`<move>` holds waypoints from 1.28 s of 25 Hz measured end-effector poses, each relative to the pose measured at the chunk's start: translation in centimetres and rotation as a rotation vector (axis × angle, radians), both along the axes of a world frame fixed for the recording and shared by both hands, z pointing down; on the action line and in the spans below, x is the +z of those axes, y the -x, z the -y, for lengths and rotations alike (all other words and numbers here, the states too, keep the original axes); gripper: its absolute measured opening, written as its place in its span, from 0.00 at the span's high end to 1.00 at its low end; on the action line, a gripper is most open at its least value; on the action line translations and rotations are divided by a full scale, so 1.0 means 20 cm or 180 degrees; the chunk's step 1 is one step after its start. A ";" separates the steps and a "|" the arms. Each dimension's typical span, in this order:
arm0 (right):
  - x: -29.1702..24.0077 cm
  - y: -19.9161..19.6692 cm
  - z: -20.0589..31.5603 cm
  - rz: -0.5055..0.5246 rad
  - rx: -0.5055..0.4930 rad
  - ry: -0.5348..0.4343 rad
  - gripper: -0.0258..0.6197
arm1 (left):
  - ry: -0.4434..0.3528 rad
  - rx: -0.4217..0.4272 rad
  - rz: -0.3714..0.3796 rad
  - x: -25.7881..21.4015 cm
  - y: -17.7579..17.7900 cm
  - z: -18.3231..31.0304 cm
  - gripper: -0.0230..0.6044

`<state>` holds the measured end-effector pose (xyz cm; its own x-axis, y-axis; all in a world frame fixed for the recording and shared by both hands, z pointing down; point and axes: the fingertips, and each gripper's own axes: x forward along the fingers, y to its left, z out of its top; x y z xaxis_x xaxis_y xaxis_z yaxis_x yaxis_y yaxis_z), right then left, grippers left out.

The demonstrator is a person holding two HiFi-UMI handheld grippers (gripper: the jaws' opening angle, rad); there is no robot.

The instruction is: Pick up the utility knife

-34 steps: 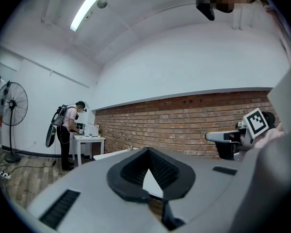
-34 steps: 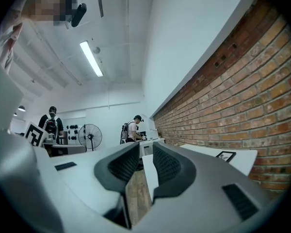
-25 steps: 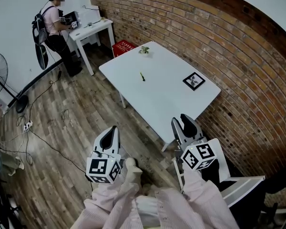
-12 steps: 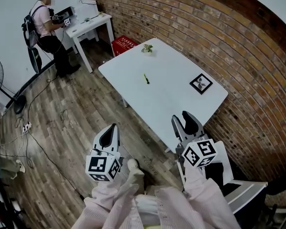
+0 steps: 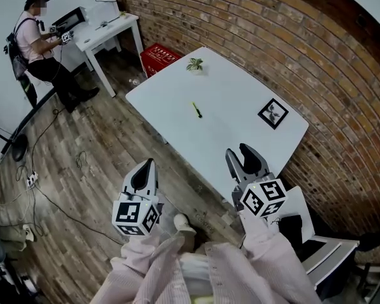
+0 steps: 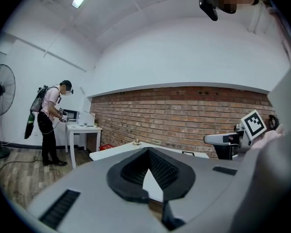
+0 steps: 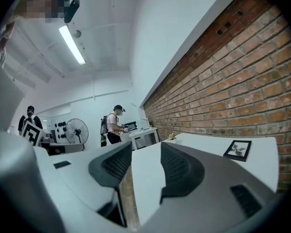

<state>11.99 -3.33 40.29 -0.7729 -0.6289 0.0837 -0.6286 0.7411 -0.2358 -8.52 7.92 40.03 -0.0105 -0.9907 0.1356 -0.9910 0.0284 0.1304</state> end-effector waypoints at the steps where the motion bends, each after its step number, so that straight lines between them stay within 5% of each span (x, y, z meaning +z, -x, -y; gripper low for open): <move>1: 0.01 0.02 0.02 -0.0008 0.0023 0.0015 0.70 | 0.0003 0.0019 -0.0010 0.00 0.03 0.03 0.98; 10: 0.06 0.25 0.18 -0.0055 0.0151 0.0113 0.70 | 0.0046 0.0117 -0.0085 0.05 0.29 0.21 0.98; 32: 0.30 0.56 0.55 -0.0298 0.0148 0.0454 0.70 | 0.0257 0.0240 -0.0225 0.22 0.56 0.57 0.98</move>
